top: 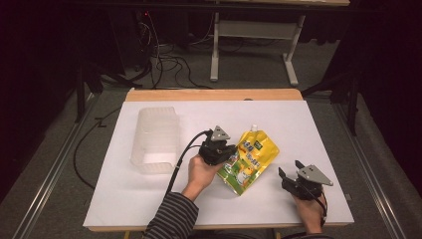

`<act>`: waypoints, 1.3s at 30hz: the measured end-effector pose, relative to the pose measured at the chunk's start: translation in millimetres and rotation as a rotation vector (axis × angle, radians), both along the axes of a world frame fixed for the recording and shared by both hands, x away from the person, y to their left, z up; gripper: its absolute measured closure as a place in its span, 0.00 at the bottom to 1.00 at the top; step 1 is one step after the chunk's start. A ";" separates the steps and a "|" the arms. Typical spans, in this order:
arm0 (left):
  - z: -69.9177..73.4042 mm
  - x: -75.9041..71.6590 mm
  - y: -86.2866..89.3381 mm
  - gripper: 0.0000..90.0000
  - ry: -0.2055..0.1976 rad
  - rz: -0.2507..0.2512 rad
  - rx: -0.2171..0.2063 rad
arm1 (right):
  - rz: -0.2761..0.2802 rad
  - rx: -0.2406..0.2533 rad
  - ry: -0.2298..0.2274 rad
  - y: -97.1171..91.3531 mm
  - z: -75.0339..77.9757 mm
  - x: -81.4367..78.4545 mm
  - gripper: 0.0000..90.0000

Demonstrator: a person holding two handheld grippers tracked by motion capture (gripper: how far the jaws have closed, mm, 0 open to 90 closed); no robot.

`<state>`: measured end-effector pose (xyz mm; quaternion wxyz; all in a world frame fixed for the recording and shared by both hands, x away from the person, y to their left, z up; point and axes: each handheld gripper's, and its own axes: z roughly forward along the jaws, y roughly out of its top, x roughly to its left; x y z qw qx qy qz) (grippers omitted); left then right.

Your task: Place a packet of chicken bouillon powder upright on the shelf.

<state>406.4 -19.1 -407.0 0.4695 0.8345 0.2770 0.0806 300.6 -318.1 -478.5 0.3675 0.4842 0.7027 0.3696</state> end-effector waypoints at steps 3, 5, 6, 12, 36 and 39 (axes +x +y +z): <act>6.9 -4.2 5.5 0.98 -0.022 -0.003 -0.015 | 0.000 0.000 0.001 0.3 -0.1 0.1 0.38; 9.6 -6.1 8.2 0.98 -0.031 -0.006 -0.017 | 0.001 -0.003 0.000 0.1 -0.1 0.2 0.38; 9.6 -6.1 8.2 0.98 -0.031 -0.006 -0.017 | 0.001 -0.003 0.000 0.1 -0.1 0.2 0.38; 18.9 -12.4 17.6 0.98 -0.062 -0.006 -0.045 | 0.001 -0.002 -0.004 0.2 -0.2 0.1 0.38; 50.1 -35.8 87.6 0.98 -0.144 0.079 -0.173 | -0.005 -0.003 -0.005 0.2 -0.1 -0.3 0.38; 51.0 -37.0 92.8 0.98 -0.150 0.088 -0.181 | -0.003 -0.008 -0.005 0.5 -0.2 0.0 0.38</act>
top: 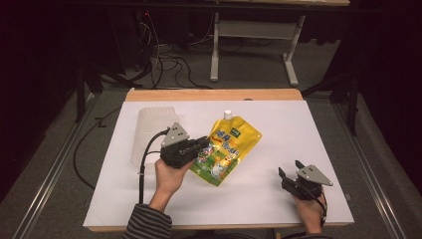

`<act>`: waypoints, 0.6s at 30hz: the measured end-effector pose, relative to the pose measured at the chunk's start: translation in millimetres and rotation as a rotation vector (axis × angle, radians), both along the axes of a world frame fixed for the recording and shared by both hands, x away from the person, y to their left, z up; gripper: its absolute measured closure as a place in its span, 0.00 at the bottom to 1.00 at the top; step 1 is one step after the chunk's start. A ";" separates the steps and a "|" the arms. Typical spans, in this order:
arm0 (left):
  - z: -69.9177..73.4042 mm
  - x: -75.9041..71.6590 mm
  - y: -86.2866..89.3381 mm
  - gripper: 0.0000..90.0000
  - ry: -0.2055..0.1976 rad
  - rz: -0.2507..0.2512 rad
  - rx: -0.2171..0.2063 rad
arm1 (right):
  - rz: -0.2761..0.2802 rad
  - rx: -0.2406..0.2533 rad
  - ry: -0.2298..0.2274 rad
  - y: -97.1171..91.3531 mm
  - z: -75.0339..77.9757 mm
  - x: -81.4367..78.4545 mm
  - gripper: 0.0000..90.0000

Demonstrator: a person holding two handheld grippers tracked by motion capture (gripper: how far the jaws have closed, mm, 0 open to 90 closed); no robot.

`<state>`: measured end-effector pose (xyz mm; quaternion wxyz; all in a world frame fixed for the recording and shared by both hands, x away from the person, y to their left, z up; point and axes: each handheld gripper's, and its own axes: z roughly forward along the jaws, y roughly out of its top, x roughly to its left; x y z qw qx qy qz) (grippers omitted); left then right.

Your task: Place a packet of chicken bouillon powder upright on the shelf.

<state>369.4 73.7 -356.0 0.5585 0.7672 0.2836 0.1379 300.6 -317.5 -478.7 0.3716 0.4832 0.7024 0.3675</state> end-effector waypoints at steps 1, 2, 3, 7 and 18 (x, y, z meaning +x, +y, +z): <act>0.5 -0.7 2.5 0.98 -0.001 0.003 -0.003 | 0.000 0.000 0.000 0.0 0.0 0.0 0.38; 1.0 -1.4 4.8 0.98 -0.003 0.006 -0.005 | 0.000 0.000 -0.001 -0.1 0.1 -0.2 0.38; 1.6 -2.2 7.1 0.98 -0.005 0.010 -0.009 | 0.000 0.000 -0.001 -0.1 0.1 -0.2 0.38; 4.4 -4.3 15.9 0.98 -0.012 0.025 -0.018 | -0.001 0.003 0.000 -0.2 0.2 -0.2 0.38; 10.3 -7.6 41.0 0.98 -0.027 0.067 -0.056 | -0.001 0.002 0.000 -0.1 0.1 -0.2 0.38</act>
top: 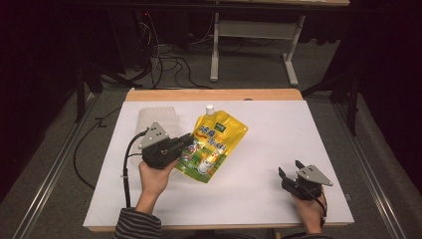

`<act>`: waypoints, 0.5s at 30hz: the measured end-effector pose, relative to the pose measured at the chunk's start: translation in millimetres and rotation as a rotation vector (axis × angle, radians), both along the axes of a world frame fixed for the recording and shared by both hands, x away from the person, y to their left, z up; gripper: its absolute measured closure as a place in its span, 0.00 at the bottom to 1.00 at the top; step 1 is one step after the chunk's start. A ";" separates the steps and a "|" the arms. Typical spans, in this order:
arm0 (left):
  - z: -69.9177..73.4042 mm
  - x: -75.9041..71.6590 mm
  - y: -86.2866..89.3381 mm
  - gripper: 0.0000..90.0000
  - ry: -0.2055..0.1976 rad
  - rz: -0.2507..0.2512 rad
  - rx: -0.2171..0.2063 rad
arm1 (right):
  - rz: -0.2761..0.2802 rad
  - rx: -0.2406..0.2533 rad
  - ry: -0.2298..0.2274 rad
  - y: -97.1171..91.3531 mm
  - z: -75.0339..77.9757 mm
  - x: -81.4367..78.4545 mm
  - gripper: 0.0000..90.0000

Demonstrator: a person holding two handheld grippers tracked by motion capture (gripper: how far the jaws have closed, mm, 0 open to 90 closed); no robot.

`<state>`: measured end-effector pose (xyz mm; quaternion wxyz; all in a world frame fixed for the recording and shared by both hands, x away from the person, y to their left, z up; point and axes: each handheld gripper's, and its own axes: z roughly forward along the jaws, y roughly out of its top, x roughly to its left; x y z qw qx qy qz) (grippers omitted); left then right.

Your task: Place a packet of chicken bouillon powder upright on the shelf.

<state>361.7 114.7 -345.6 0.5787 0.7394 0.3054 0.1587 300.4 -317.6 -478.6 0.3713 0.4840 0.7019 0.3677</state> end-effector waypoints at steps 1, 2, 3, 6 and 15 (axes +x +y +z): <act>0.0 0.0 0.0 0.98 0.000 0.000 0.000 | 0.000 0.000 0.000 0.0 0.0 0.0 0.38; 0.6 -0.1 2.4 0.98 -0.001 0.003 -0.002 | -0.001 0.002 0.000 0.1 0.0 0.0 0.38; 1.6 -0.4 6.9 0.98 -0.001 0.013 -0.009 | 0.000 0.002 0.000 -0.1 0.0 0.0 0.38; 2.6 -1.1 11.7 0.98 -0.003 0.022 -0.008 | -0.001 0.004 0.000 0.0 0.0 -0.1 0.38; 5.0 -1.7 36.1 0.98 -0.013 0.081 -0.025 | -0.001 0.005 0.001 0.0 0.0 -0.1 0.38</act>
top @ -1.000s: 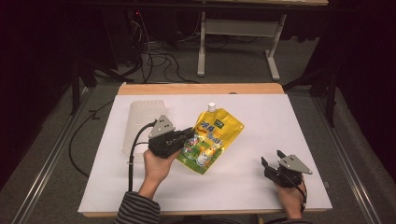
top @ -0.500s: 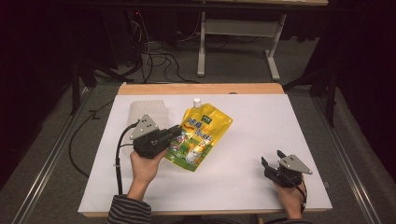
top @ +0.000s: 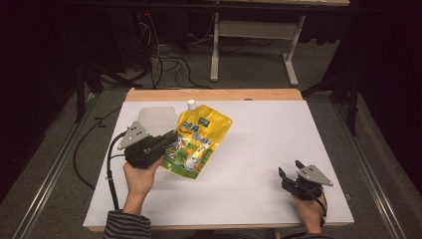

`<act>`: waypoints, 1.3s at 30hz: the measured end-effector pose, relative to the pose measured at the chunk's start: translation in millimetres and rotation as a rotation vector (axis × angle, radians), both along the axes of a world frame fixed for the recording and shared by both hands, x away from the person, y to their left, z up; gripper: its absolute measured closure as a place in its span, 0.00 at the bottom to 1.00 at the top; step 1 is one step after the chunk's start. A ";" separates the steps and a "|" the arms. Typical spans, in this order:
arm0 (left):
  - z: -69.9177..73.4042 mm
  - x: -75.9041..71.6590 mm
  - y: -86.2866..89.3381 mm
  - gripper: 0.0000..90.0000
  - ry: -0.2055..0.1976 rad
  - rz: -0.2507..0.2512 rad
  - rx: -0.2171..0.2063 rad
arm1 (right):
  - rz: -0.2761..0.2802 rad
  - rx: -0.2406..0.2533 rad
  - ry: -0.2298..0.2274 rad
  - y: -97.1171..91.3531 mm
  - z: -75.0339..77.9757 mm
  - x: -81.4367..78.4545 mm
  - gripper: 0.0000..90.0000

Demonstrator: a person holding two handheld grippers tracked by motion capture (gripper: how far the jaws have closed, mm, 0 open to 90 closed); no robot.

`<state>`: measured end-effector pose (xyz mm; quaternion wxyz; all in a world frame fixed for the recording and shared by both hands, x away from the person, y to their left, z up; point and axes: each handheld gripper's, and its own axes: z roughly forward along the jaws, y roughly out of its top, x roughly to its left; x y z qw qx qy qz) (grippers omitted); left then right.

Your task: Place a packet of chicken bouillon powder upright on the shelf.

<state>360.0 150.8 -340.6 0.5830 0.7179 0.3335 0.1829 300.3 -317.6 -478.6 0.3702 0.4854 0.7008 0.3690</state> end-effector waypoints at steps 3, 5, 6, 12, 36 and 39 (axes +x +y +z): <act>1.8 0.3 6.6 0.98 -0.007 0.013 0.006 | 0.002 -0.003 0.000 0.0 0.0 0.1 0.38; 3.4 0.1 10.0 0.98 -0.011 0.025 0.008 | 0.002 -0.003 0.000 0.0 0.0 0.1 0.38; 4.1 0.1 11.6 0.98 -0.013 0.030 0.008 | 0.002 -0.003 -0.001 0.0 0.0 0.2 0.38; 6.2 0.4 24.6 0.98 -0.023 0.065 0.003 | 0.001 -0.003 0.001 0.1 -0.1 0.3 0.38; -0.3 11.6 61.1 0.98 -0.024 0.232 0.003 | 0.000 -0.009 0.004 0.5 -0.1 0.5 0.38; -1.2 14.6 62.2 0.98 -0.026 0.243 -0.005 | 0.000 -0.009 0.003 0.4 -0.1 0.5 0.38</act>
